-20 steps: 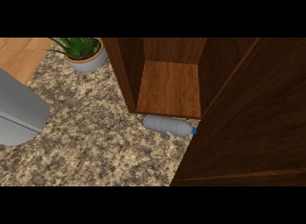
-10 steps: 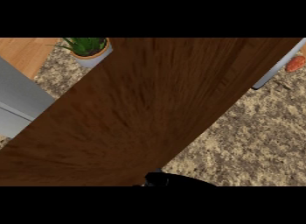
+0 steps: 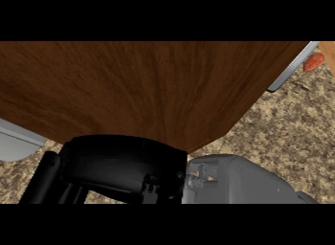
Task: Pick up the bottled water, place it into the cabinet and close the cabinet
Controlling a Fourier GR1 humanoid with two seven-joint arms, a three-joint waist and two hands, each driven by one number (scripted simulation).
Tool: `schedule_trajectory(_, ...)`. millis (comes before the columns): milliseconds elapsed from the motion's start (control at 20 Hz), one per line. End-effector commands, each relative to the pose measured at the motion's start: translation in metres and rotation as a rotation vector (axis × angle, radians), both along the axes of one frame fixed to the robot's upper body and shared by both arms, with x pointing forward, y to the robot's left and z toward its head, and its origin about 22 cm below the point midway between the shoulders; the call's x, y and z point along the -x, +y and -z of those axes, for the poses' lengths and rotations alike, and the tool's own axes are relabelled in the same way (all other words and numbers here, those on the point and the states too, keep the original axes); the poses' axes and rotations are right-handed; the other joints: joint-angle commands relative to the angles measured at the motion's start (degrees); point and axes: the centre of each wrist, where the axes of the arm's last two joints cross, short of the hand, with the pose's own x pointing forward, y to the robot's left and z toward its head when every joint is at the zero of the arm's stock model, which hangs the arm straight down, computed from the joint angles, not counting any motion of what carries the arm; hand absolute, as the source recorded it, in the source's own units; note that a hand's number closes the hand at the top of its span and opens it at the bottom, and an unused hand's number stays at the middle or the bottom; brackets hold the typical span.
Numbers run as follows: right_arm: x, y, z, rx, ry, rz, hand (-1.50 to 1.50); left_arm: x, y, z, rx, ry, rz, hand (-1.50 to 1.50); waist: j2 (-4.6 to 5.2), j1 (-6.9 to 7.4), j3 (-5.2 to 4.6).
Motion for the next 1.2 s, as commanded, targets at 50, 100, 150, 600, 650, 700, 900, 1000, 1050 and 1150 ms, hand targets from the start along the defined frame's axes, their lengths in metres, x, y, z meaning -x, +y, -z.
schedule_trajectory(50,-0.039,0.007,-0.002,-0.013,0.132,0.038,1.50,0.025,0.019,-0.004,0.001,-0.001,-0.022,-1.50,0.08,-1.49,0.16)
schedule_trajectory(100,-0.035,0.006,0.010,-0.018,0.147,0.044,1.50,0.024,0.010,-0.004,0.009,-0.003,-0.022,-1.50,0.03,-2.10,0.20)
schedule_trajectory(150,-0.039,0.008,0.012,0.008,0.162,0.031,1.50,0.017,0.012,-0.006,0.004,-0.005,-0.050,-1.50,0.09,-2.55,0.19)
schedule_trajectory(600,-0.106,-0.038,0.050,-0.013,0.216,0.171,1.50,0.035,0.013,-0.002,0.015,-0.002,-0.038,-1.50,0.21,-2.81,0.19)
schedule_trajectory(650,-0.107,-0.041,0.064,-0.006,0.208,0.186,1.50,0.033,0.015,-0.006,-0.002,-0.009,-0.049,-1.50,0.24,-2.91,0.21)
schedule_trajectory(700,-0.117,-0.054,0.058,-0.022,0.201,0.240,1.50,0.031,0.010,-0.004,0.006,0.000,-0.052,-1.50,0.33,-3.00,0.22)
schedule_trajectory(900,-0.123,-0.049,0.058,-0.072,0.150,0.293,1.50,0.034,0.010,-0.003,-0.009,0.006,-0.045,-1.50,0.24,-2.82,0.20)
schedule_trajectory(1000,-0.131,-0.062,0.075,-0.047,0.089,0.295,1.50,0.031,0.020,0.002,0.008,0.008,-0.048,-1.50,0.48,-3.07,0.15)
schedule_trajectory(1050,-0.147,-0.071,0.048,-0.063,0.077,0.322,1.50,0.036,0.010,-0.006,0.005,0.017,-0.021,-1.50,0.54,-1.99,0.22)
schedule_trajectory(1150,-0.146,-0.069,0.046,-0.069,0.033,0.331,1.50,0.027,0.010,0.003,0.012,0.005,-0.045,-1.50,0.45,-3.00,0.17)
